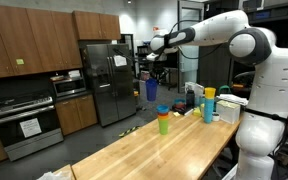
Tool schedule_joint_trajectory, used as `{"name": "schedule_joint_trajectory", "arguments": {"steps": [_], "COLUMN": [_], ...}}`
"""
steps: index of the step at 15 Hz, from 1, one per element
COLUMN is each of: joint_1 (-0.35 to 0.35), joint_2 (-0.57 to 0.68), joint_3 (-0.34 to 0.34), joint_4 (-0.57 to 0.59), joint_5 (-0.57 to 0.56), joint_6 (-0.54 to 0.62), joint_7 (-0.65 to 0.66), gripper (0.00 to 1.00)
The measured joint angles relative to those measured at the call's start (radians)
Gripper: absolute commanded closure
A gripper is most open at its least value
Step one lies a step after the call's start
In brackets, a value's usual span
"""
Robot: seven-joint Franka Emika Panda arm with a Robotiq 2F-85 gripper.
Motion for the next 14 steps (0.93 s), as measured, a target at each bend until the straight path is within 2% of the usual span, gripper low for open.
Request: {"name": "schedule_joint_trajectory", "arguments": {"steps": [14], "joint_1": [-0.075], "joint_2": [0.034], "joint_3": [-0.041], "joint_4": [0.017], "joint_5": [0.016], "joint_6": [-0.035], "joint_7": [-0.03], "gripper": [0.99]}}
